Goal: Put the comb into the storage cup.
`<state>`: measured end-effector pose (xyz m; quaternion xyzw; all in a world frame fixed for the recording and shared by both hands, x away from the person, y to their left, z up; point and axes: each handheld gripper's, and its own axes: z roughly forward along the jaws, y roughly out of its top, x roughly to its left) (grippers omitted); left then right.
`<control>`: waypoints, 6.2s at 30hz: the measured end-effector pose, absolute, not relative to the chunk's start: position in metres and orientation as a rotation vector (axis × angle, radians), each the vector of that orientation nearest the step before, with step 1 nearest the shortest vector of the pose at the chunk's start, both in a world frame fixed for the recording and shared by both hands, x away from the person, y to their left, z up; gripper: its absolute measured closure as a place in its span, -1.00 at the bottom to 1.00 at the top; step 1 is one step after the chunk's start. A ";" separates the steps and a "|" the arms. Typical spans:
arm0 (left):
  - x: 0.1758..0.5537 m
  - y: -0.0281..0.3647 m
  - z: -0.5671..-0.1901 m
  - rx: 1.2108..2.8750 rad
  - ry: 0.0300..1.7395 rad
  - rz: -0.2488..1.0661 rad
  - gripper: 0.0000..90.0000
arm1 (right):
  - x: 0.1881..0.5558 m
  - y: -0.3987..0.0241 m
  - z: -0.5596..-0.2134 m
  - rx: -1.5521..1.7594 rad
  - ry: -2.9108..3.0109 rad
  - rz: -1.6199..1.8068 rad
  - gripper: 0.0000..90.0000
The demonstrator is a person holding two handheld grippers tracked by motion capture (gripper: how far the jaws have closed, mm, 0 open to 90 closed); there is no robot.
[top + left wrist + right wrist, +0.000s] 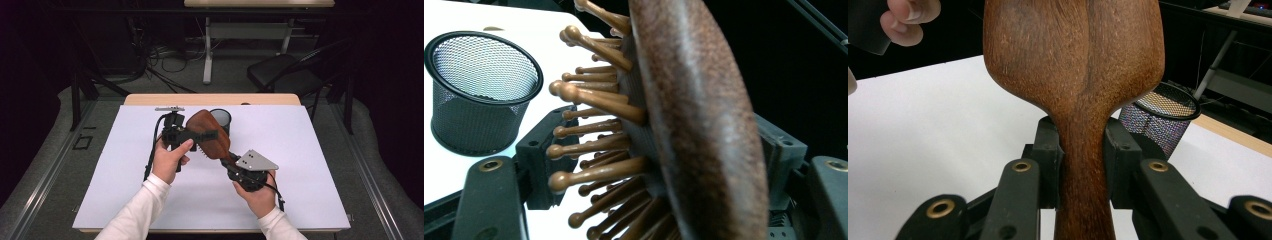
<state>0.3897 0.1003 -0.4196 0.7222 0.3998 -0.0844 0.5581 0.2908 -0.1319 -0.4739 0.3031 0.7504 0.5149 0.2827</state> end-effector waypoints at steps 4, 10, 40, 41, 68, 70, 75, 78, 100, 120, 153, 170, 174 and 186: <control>0.389 0.099 -0.420 1.708 0.939 -0.195 -0.40 | 0.291 -0.132 -0.474 0.810 2.010 1.378 0.60; 0.388 0.098 -0.420 1.698 0.934 -0.194 -0.32 | 0.291 -0.132 -0.474 0.811 2.008 1.377 0.60; 0.388 0.100 -0.425 1.652 0.955 -0.235 -0.16 | 0.291 -0.131 -0.477 0.810 2.008 1.372 0.60; 0.388 0.100 -0.426 1.641 0.965 -0.240 -0.15 | 0.291 -0.131 -0.477 0.810 2.008 1.372 0.60; 0.389 0.103 -0.428 1.637 0.967 -0.245 -0.12 | 0.293 -0.131 -0.483 0.805 2.001 1.369 0.60; 0.389 0.103 -0.428 1.634 0.962 -0.243 -0.12 | 0.293 -0.131 -0.484 0.810 2.001 1.368 0.60; 0.389 0.103 -0.428 1.629 0.951 -0.252 -0.10 | 0.292 -0.131 -0.485 0.807 1.996 1.372 0.60; 0.389 0.103 -0.428 1.631 0.949 -0.256 -0.08 | 0.292 -0.131 -0.485 0.804 1.994 1.373 0.61; 0.388 0.102 -0.429 1.631 0.979 -0.278 0.00 | 0.296 -0.132 -0.491 0.813 2.017 1.378 0.60; 0.387 0.099 -0.426 1.618 1.016 -0.308 0.07 | 0.297 -0.132 -0.490 0.833 2.005 1.391 0.56; 0.392 0.106 -0.426 1.596 1.061 -0.274 0.08 | 0.302 -0.127 -0.487 0.917 2.033 1.379 -0.19; 0.396 0.115 -0.425 1.577 1.080 -0.256 0.08 | 0.305 -0.131 -0.484 0.912 2.023 1.423 -0.38; 0.396 0.117 -0.425 1.575 1.079 -0.253 0.08 | 0.308 -0.134 -0.481 0.940 2.029 1.453 -0.56; 0.397 0.118 -0.424 1.575 1.082 -0.249 0.08 | 0.309 -0.137 -0.470 0.948 2.038 1.441 -0.96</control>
